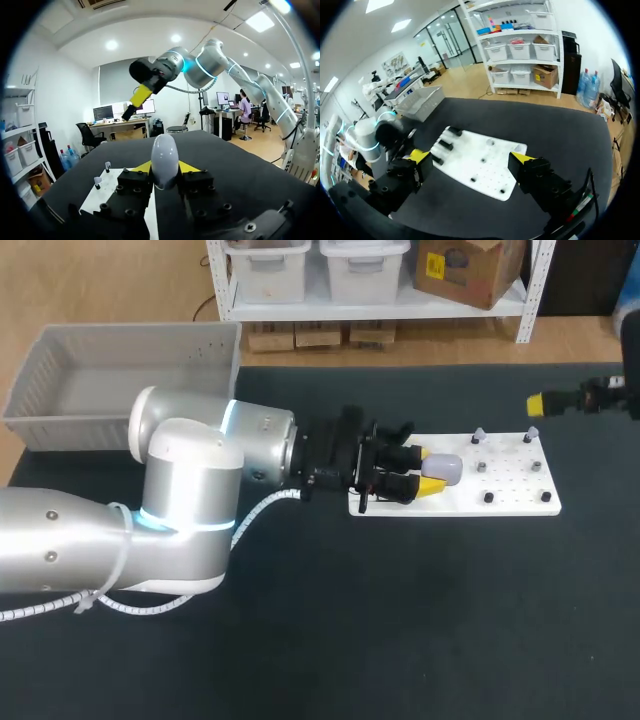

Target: Pick up each earbud case from the left stands, insert the matching earbuds, close the lid, and place the case in the box.

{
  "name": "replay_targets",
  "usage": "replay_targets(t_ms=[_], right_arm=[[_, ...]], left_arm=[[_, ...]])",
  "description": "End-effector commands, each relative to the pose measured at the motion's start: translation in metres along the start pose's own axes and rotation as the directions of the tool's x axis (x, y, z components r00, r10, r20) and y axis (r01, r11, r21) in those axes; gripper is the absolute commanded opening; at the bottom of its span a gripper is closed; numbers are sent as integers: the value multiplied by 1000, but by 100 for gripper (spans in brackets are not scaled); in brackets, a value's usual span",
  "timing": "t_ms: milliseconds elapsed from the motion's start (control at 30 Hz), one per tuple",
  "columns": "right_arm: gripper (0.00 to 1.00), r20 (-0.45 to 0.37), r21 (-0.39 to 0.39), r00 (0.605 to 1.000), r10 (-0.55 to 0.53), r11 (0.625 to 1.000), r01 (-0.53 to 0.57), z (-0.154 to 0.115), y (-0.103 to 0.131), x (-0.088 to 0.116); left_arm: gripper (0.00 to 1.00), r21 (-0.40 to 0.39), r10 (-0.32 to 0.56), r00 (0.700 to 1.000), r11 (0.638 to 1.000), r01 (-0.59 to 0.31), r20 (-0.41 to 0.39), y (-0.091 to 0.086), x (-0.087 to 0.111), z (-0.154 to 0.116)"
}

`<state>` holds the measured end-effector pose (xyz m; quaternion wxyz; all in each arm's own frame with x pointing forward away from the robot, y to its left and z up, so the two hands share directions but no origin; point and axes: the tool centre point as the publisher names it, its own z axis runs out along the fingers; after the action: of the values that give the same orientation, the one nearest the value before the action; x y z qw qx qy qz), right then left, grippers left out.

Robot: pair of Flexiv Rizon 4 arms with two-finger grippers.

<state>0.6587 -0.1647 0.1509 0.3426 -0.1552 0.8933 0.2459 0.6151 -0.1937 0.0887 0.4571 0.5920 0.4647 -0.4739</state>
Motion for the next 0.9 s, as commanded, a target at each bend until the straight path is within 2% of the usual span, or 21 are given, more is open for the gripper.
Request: replay_targets(t_ms=[33,133,400,700,900], right_arm=[[100,13,13,999,-34,999,34,-32,31,28],[100,23,-78,999,-28,997,30,-37,48,41],[100,-38,-188,998,-53,981,45,-24,85,75],[100,-103,-277,990,-94,959,63,15,120,80],[100,-126,-315,988,-89,948,45,36,127,77]], left_arm=[[0,-6,2,1000,1000,-2,2,-2,0,0],[0,-6,2,1000,1000,-2,2,-2,0,0],[0,-6,2,1000,1000,-2,2,-2,0,0],[0,-6,2,1000,1000,-2,2,-2,0,0],[0,-6,2,1000,1000,-2,2,-2,0,0]])
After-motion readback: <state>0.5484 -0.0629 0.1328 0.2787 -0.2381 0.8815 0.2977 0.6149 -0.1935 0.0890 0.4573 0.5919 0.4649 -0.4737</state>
